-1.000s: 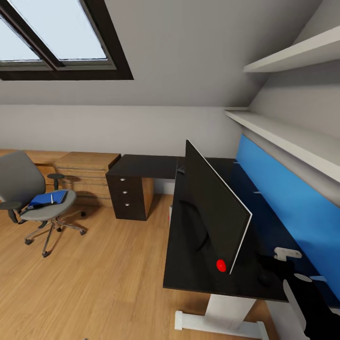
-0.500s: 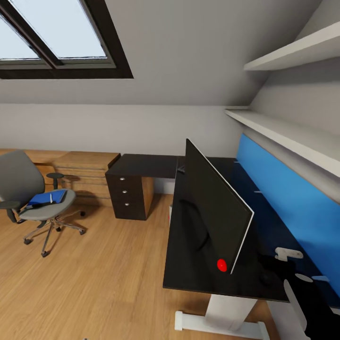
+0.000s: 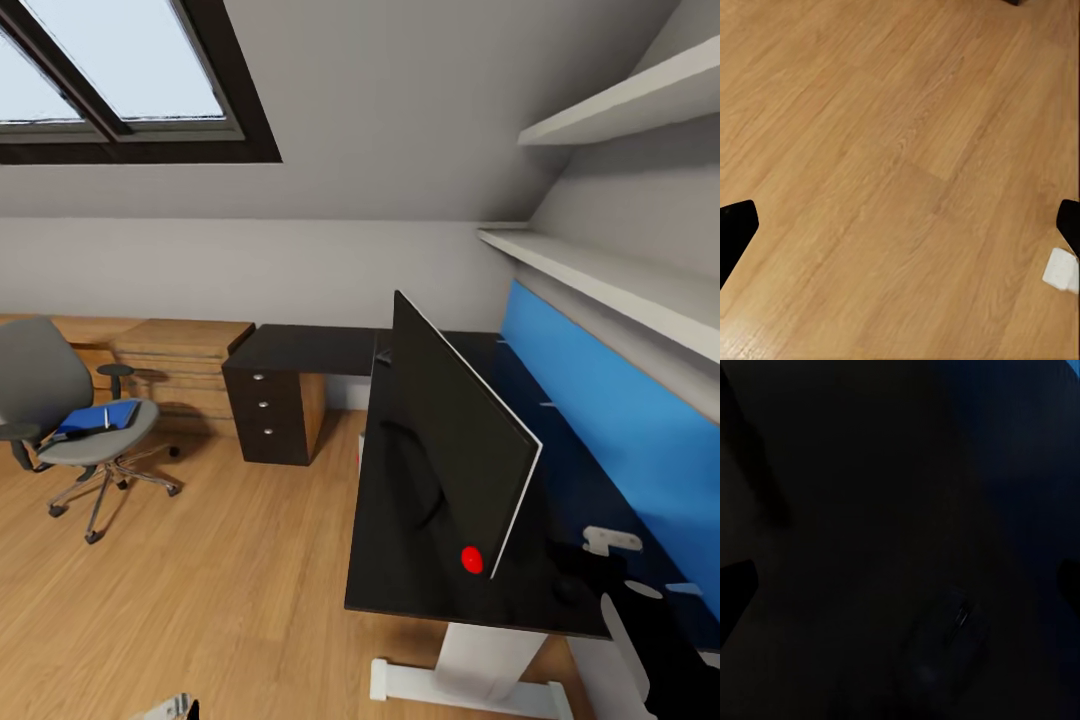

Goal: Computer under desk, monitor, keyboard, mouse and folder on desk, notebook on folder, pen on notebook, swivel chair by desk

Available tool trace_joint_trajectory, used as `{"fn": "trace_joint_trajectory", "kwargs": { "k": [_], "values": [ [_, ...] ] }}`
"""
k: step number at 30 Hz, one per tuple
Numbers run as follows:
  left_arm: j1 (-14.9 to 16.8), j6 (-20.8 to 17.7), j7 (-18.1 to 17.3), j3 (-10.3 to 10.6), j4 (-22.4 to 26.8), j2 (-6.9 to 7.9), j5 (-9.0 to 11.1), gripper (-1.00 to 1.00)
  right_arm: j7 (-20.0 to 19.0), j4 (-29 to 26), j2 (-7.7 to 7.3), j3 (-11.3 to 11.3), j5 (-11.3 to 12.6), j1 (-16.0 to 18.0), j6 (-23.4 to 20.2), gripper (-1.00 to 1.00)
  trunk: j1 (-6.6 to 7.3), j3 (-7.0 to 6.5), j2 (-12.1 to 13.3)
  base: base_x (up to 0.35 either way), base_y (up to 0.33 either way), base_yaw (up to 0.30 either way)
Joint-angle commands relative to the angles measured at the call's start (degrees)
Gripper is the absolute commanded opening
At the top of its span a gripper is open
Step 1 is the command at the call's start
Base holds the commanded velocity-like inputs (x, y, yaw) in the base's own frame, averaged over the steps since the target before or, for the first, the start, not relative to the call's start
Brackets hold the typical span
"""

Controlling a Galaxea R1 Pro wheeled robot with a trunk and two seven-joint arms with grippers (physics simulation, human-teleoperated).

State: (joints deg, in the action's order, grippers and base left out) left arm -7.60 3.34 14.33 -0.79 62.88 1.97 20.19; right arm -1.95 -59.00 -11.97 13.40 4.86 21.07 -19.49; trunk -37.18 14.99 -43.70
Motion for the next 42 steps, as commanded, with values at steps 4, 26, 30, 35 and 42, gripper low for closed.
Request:
{"fn": "trace_joint_trajectory", "kwargs": {
  "k": [4,26,30,35,42],
  "values": [
    [0.0,-8.87,0.32,-0.11,8.69,-0.02,0.77,1.0,1.17,1.53,0.01,0.06,0.53,0.08,-0.35,1.0,-0.9,0.8,-1.68,0.0,0.0,0.0],
    [0.12,-28.67,0.51,-1.5,28.03,-1.51,8.69,1.0,3.05,9.46,0.02,0.05,1.09,2.72,-0.08,1.0,-5.29,4.39,-9.7,0.0,0.0,0.0],
    [0.13,-28.66,0.37,-3.83,27.75,-1.63,8.92,1.0,3.07,9.55,0.02,0.05,1.1,2.74,0.01,1.0,-5.29,4.39,-9.7,0.0,0.0,0.0],
    [0.13,-28.66,0.28,-5.77,27.47,-1.76,9.05,1.0,3.09,9.65,0.02,0.05,1.11,2.77,0.06,1.0,-5.29,4.39,-9.7,0.0,0.0,0.0],
    [0.13,-28.59,0.27,-6.13,27.39,-1.81,9.07,1.0,4.6,11.29,0.02,0.69,1.17,3.39,0.19,1.0,-5.29,4.39,-9.7,0.0,0.0,0.0]
  ]
}}
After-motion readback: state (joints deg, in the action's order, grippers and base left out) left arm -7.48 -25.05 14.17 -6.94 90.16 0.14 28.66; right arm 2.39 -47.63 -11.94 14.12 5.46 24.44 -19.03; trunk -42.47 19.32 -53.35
